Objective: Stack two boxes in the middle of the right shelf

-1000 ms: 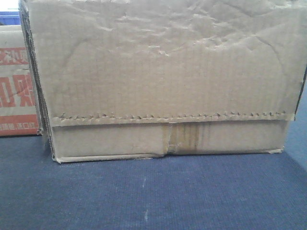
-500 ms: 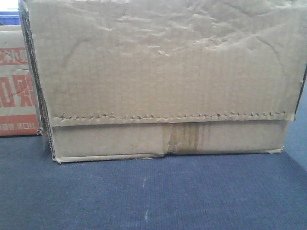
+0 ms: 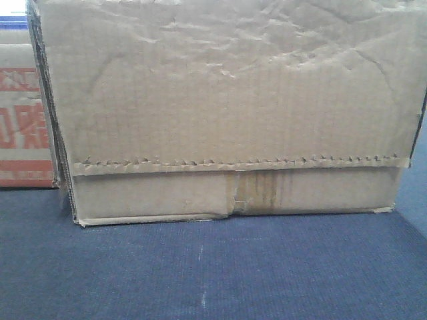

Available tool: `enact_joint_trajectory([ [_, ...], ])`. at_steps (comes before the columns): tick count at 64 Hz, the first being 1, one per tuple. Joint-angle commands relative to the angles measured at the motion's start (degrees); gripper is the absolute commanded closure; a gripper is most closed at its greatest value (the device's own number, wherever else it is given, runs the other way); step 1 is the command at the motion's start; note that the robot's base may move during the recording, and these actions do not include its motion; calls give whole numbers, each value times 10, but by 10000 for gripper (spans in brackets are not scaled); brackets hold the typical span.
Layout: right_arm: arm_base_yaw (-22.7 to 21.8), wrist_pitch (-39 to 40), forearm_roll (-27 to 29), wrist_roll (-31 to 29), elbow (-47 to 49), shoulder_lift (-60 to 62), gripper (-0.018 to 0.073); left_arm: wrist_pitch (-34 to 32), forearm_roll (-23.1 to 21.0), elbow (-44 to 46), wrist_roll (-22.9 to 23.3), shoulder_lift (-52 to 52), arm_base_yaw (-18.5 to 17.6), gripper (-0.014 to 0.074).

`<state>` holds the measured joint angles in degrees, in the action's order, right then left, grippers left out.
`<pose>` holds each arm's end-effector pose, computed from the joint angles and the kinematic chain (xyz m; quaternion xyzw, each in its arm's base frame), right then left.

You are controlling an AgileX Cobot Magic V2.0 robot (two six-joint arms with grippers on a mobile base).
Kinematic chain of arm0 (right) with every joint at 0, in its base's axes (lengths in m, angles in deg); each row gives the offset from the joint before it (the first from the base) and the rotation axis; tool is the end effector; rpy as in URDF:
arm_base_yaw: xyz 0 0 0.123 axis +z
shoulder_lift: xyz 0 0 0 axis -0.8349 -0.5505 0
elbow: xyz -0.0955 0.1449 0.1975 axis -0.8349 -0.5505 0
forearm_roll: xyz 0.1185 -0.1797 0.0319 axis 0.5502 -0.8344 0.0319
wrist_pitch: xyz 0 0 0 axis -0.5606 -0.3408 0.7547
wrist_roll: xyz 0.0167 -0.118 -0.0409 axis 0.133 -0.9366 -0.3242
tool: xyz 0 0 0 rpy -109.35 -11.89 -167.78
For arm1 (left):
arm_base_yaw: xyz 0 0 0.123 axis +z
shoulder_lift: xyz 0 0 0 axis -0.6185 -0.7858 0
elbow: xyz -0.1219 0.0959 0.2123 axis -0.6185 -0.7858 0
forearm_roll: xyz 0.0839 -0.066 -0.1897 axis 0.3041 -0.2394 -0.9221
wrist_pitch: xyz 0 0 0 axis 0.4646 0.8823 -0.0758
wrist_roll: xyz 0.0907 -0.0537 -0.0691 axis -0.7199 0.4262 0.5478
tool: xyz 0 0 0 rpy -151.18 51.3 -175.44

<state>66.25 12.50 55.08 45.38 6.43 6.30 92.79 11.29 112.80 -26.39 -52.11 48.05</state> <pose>0.1315 0.0270 0.3672 -0.0652 0.7358 0.0781 0.6695 0.3381 0.0586 0.2617 0.0053 0.9763 0.0381 0.2128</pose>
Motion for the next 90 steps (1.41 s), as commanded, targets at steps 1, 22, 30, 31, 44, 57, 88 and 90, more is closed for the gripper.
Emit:
enact_joint_trajectory([
  [1,2,5,-4,-1,4,-2,-10,8,0,28,1,31,2,708],
  [22,2,4,-2,-1,4,-2,-10,3,0,152,71,121,2,708],
  [30,2,2,1,-1,4,-2,-10,-17,-49,201,94,153,0,708],
  [31,2,2,1,-1,4,-2,-10,-20,-65,209,95,155,-1,708],
  [44,2,1,1,-1,4,-2,-10,-31,-136,261,95,161,-97,708],
  [57,2,1,3,-1,4,-2,-10,-55,-132,261,96,131,-233,708],
  [88,2,-21,5,-1,4,-2,-10,-40,-69,261,195,-34,-323,708],
  [90,2,-24,5,-1,4,-2,-10,-39,-69,261,195,-40,-323,708],
])
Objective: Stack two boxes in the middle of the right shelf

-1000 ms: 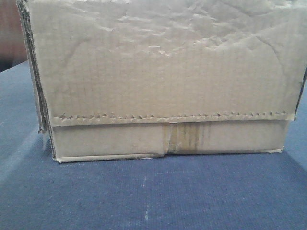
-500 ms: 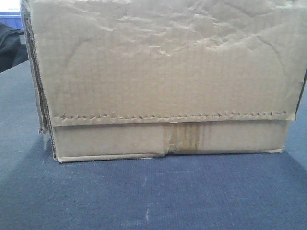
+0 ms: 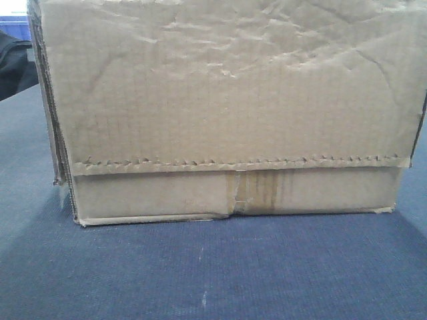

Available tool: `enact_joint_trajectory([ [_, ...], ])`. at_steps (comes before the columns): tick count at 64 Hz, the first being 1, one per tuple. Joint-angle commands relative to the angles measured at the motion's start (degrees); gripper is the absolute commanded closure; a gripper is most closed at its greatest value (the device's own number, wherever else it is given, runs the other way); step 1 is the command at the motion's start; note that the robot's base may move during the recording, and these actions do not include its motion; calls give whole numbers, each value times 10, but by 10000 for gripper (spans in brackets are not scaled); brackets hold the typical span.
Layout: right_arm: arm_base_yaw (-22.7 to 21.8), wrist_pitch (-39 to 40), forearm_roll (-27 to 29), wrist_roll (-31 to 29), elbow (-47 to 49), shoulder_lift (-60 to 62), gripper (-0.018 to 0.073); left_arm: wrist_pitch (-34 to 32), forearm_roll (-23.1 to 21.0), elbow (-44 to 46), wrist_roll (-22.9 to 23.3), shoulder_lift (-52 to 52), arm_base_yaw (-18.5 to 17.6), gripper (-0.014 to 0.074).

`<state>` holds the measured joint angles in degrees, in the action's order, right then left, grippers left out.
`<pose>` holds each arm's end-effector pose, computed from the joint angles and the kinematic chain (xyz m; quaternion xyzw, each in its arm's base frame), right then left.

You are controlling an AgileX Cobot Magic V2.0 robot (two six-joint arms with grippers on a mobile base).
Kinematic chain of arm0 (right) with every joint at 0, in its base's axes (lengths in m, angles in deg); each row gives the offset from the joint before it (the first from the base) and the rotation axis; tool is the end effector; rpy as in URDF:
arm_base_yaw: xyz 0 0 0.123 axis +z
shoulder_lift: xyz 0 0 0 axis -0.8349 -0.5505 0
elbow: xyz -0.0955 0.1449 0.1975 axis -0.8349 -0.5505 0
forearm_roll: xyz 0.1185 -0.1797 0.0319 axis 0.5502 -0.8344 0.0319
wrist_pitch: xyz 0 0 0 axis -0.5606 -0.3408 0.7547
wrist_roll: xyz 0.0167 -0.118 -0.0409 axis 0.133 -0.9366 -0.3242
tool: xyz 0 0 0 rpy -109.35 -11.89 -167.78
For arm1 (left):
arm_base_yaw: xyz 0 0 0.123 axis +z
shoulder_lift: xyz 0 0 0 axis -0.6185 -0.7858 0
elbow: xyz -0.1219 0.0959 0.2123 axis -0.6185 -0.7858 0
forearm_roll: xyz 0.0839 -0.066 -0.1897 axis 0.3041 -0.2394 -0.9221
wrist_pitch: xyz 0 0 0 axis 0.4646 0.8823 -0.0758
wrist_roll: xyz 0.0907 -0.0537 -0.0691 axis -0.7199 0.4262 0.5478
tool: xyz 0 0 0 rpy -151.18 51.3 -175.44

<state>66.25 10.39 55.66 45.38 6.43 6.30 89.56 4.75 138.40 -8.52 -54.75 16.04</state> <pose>0.1308 0.0278 0.3627 -0.0652 0.7479 0.0824 0.6554 0.3494 -0.1551 0.3789 0.1067 0.8942 -0.1645 0.4024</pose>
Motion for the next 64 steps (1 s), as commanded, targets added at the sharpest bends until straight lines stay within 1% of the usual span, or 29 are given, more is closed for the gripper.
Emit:
enact_joint_trajectory([
  [1,2,-5,-1,-1,4,-2,-10,-5,-4,5,16,-17,-3,708],
  [13,2,-9,-1,-1,4,-2,-10,1,7,5,16,-42,-3,708],
  [20,2,-9,-1,-1,4,-2,-10,5,22,5,19,-43,-3,708],
  [29,2,-9,-1,-1,4,-2,-10,8,23,5,19,-43,-3,708],
  [33,2,-9,-1,-1,4,-2,-10,8,23,5,19,-43,-3,691],
  [36,2,-8,-1,-1,4,-2,-10,8,23,5,19,-43,-3,652],
  [39,2,-6,-1,-1,4,-2,-10,8,23,5,19,-43,-3,584],
  [41,2,-6,-1,-1,4,-2,-10,8,22,5,19,-43,-3,519],
  [50,2,-6,-1,-1,4,-2,-10,8,15,11,19,-43,-3,169],
  [51,2,-6,-1,-1,4,-2,-10,9,13,13,19,-43,-3,111],
  [55,2,-6,-1,-1,4,-2,-10,9,9,24,19,-43,-3,-36],
  [64,2,-6,-1,-1,5,-2,-10,20,8,59,19,-33,-3,71],
])
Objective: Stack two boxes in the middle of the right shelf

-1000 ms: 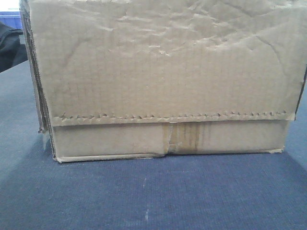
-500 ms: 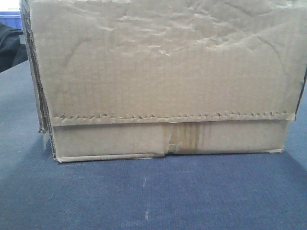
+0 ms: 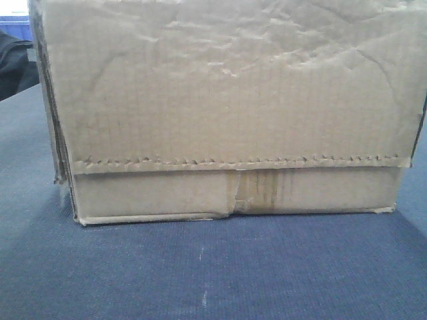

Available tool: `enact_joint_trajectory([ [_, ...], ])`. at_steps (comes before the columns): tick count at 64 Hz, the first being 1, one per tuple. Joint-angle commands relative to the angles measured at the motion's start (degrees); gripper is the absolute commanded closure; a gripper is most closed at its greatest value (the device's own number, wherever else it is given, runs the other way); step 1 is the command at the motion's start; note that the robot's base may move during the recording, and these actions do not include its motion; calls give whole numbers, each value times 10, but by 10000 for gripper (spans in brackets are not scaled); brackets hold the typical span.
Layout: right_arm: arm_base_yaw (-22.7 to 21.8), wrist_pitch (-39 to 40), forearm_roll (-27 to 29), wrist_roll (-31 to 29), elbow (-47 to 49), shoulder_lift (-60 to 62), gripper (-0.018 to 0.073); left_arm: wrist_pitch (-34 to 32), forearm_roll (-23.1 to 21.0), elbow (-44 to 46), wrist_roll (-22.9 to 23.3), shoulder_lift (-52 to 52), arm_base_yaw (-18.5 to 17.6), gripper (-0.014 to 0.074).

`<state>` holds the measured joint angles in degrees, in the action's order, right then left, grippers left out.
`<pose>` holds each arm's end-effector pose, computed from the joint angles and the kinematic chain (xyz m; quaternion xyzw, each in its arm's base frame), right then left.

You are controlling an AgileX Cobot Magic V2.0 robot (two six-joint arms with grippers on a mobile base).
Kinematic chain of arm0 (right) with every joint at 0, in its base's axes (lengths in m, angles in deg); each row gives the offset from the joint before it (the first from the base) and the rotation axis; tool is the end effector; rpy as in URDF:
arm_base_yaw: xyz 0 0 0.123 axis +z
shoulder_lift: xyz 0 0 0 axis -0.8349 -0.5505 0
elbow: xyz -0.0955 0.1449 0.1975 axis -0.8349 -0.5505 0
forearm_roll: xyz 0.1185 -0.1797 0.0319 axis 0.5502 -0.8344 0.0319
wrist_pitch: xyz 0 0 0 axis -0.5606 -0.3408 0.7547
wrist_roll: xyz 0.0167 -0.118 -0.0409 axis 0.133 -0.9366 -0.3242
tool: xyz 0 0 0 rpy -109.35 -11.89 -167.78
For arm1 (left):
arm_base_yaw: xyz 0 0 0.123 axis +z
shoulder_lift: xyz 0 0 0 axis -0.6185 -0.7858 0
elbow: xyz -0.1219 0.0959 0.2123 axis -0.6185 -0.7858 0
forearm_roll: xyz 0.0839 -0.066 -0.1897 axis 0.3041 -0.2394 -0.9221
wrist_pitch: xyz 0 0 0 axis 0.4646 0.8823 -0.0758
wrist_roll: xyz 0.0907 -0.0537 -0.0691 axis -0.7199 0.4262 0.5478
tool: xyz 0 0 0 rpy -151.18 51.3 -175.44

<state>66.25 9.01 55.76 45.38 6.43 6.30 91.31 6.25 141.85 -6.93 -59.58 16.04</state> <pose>0.1303 0.0282 0.3597 -0.0664 0.7557 0.0831 0.6463 0.3673 -0.1597 0.3606 0.0979 0.9073 -0.1511 0.3800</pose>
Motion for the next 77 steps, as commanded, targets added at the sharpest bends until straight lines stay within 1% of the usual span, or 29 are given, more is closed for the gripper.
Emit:
enact_joint_trajectory([
  [1,2,7,-2,-1,5,-2,-10,5,-7,28,3,18,-3,78],
  [7,2,-1,-2,-1,19,-4,-10,30,6,57,3,29,-3,88],
  [13,2,-14,-2,-1,47,-17,-10,60,35,91,3,40,-3,88],
  [23,2,-47,-2,-1,121,-74,-10,108,132,116,3,53,-3,88],
  [26,2,-62,-2,-1,145,-97,-10,127,152,119,3,54,-2,88],
  [30,2,-98,-2,-1,191,-136,-10,130,173,119,3,54,1,88],
  [40,2,-199,-2,-5,288,-232,-10,130,161,99,-2,54,16,88],
  [43,2,-229,-2,-7,312,-258,-10,130,151,89,-5,55,21,88],
  [48,2,-283,-2,-13,353,-297,-10,130,123,67,-11,59,29,88],
  [54,2,-321,0,-23,380,-336,-10,130,99,39,-13,59,32,88],
  [59,2,-333,9,-30,385,-362,-10,130,90,14,-13,59,32,88],
  [63,2,-338,30,-44,385,-379,-10,130,81,-9,-13,59,32,88],
  [69,3,-340,59,-62,385,-405,-10,130,80,-48,-13,59,32,88],
  [77,8,-341,59,-64,385,-439,-10,130,67,-95,-13,59,32,88],
])
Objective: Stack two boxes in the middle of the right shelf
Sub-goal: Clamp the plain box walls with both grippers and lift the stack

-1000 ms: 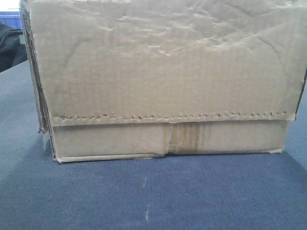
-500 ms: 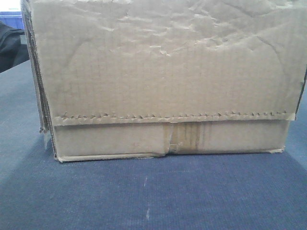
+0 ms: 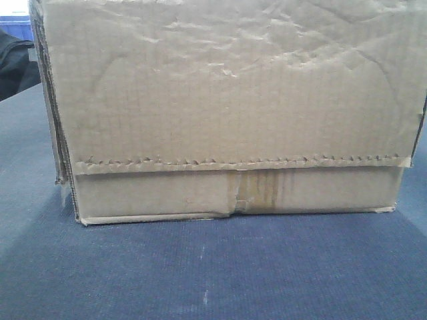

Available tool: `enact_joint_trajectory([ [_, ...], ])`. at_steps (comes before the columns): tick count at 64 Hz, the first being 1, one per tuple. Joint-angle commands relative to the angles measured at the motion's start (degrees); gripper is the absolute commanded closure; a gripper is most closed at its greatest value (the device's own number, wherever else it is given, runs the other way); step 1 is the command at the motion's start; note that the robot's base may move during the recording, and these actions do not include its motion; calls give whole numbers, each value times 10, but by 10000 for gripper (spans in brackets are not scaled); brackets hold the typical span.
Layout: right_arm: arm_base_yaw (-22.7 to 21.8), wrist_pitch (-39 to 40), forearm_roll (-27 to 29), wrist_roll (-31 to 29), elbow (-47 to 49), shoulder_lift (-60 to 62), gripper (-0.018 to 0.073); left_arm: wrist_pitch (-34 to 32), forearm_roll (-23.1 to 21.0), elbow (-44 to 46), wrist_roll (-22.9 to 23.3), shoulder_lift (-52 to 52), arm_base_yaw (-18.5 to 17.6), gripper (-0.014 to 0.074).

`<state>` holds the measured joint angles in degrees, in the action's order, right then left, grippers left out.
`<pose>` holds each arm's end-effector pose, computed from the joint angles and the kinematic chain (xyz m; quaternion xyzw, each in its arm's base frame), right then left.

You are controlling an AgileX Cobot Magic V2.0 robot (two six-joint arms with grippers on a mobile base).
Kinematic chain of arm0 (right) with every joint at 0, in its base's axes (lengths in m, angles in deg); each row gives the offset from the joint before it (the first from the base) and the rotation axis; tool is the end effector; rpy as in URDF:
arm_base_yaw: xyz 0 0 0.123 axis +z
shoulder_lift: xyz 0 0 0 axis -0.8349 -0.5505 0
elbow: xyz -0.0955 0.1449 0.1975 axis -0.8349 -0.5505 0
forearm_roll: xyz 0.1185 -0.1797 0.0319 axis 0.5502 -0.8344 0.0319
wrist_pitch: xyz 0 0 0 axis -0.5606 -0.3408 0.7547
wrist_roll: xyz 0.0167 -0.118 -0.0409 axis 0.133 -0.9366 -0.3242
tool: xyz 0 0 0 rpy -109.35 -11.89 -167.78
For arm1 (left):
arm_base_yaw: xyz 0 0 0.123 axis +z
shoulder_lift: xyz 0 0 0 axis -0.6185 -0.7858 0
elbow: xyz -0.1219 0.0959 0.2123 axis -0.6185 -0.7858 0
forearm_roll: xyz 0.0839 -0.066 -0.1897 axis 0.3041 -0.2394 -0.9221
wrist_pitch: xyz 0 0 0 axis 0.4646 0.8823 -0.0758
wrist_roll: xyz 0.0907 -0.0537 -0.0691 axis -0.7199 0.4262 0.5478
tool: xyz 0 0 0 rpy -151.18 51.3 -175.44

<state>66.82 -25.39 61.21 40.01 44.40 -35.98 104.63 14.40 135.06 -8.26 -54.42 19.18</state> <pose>0.2602 0.0698 0.3572 -0.1400 0.9165 0.1059 0.3595 0.3383 -0.1099 0.3417 0.0964 0.9534 -0.0394 0.2832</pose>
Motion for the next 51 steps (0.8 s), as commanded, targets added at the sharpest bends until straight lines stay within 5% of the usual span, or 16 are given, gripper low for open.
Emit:
enact_joint_trajectory([
  [1,2,3,5,-10,6,-21,-10,-4,-17,-33,0,7,1,88],
  [32,2,4,5,-10,6,-141,29,-4,-46,-120,0,7,1,107],
  [39,2,4,5,-10,6,-148,240,-4,-46,-120,8,7,1,239],
  [48,2,5,5,-10,6,-148,716,-4,-46,-120,9,7,1,589],
  [51,2,5,4,-10,6,-148,718,-4,-46,-120,9,7,1,709],
])
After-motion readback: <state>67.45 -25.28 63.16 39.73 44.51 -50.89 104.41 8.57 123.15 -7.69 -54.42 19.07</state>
